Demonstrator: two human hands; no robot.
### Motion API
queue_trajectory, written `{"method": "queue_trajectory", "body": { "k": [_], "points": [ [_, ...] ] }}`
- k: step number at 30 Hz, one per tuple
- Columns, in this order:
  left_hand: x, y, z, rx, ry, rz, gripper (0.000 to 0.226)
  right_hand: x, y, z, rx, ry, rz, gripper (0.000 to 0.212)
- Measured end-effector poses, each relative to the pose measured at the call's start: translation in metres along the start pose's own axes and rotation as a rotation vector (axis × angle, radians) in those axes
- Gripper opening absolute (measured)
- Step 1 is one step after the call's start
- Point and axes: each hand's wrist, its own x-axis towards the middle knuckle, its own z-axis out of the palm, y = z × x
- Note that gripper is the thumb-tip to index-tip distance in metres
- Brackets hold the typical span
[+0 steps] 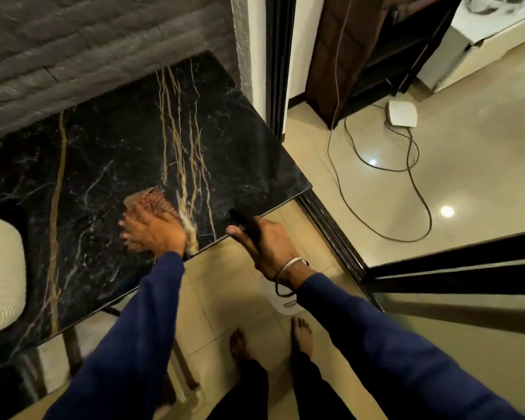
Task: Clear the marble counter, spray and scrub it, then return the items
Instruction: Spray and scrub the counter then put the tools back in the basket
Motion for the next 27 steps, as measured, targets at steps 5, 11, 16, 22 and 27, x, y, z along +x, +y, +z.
{"method": "queue_trajectory", "body": {
  "k": [5,11,16,22,27],
  "points": [
    [-0.087,0.099,0.054,-0.070,-0.228,0.345,0.072,-0.004,0.033,-0.040,-0.041,0.114,0.057,0.064],
    [-0.157,0.180,0.107,-0.029,-0.559,0.844,0.074,0.002,0.083,-0.089,-0.166,0.230,0.064,0.063],
    [-0.146,0.158,0.108,0.032,-0.619,0.997,0.087,0.004,0.085,-0.081,-0.168,0.176,0.056,0.067],
    [-0.087,0.061,0.047,-0.038,-0.394,0.656,0.082,0.013,0.023,-0.026,-0.093,-0.114,-0.170,0.049],
    [-0.015,-0.054,-0.034,0.010,-0.061,0.187,0.071,0.010,-0.035,0.032,-0.081,-0.281,-0.283,0.061]
  ]
}}
